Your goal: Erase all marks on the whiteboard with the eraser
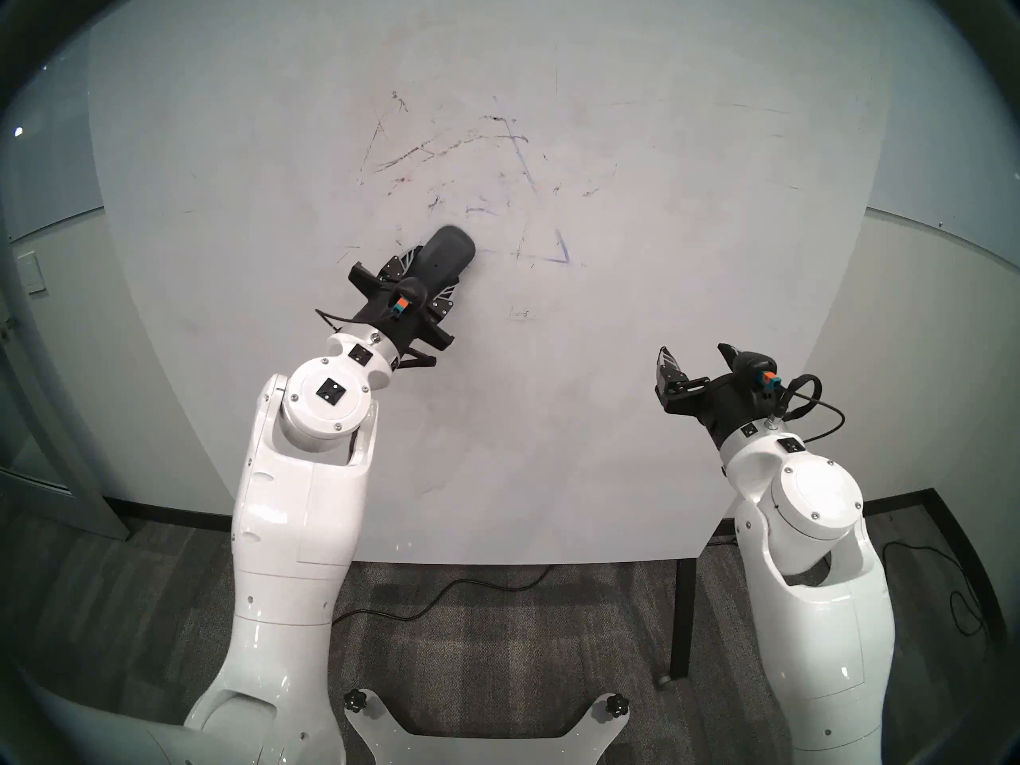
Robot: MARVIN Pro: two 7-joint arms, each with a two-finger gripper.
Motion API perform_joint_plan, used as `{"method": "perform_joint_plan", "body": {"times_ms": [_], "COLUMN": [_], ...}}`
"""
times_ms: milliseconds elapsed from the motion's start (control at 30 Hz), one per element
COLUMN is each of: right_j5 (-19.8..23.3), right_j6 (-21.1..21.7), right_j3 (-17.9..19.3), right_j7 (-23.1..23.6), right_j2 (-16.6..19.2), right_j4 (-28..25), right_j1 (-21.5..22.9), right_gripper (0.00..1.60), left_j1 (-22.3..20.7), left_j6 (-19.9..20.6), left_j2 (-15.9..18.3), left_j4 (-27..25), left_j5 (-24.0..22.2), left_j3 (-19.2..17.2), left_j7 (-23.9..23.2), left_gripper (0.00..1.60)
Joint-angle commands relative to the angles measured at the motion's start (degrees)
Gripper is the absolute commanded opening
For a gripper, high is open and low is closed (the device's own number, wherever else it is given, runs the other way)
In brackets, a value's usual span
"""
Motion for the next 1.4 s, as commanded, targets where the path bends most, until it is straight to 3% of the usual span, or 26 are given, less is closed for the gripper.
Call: {"method": "perform_joint_plan", "body": {"times_ms": [0, 333, 667, 1000, 1033, 1067, 1100, 1167, 1200, 1367], "right_j5": [0.0, 0.0, 0.0, 0.0, 0.0, 0.0, 0.0, 0.0, 0.0, 0.0], "right_j6": [-0.2, -0.2, -0.2, -0.2, -0.2, -0.2, -0.2, -0.2, -0.2, -0.2], "right_j3": [0.0, 0.0, 0.0, 0.0, 0.0, 0.0, 0.0, 0.0, 0.0, 0.0], "right_j7": [0.1, 0.1, 0.1, 0.1, 0.1, 0.1, 0.1, 0.1, 0.1, 0.1], "right_j2": [0.1, 0.1, 0.1, 0.1, 0.1, 0.1, 0.1, 0.1, 0.1, 0.1], "right_j4": [-1.3, -1.3, -1.3, -1.3, -1.3, -1.3, -1.3, -1.3, -1.3, -1.3], "right_j1": [0.5, 0.4, 0.4, 0.4, 0.4, 0.4, 0.4, 0.4, 0.4, 0.4], "right_gripper": [1.60, 1.60, 1.60, 1.60, 1.60, 1.60, 1.60, 1.60, 1.60, 1.60], "left_j1": [-0.9, -2.9, -4.9, -6.1, -6.1, -6.1, -6.1, -6.0, -6.0, -5.8], "left_j6": [0.2, 1.8, 5.3, 6.7, 6.7, 6.8, 6.6, 6.1, 6.1, 5.6], "left_j2": [-0.4, -1.8, -3.3, -3.3, -3.2, -3.2, -3.1, -2.8, -2.8, -2.7], "left_j4": [-4.1, -3.5, -1.6, -1.3, -1.4, -1.6, -1.7, -2.1, -2.3, -3.1], "left_j5": [-4.8, -12.6, -16.5, -17.5, -17.4, -17.4, -17.4, -17.1, -17.0, -16.6], "left_j3": [-2.7, -6.2, -7.9, -7.8, -7.7, -7.7, -7.6, -7.3, -7.2, -6.6], "left_j7": [2.3, 6.3, 5.9, 5.2, 5.2, 5.2, 5.1, 5.2, 5.2, 5.6], "left_gripper": [0.00, 0.00, 0.00, 0.00, 0.45, 0.69, 0.79, 1.54, 1.60, 1.60]}}
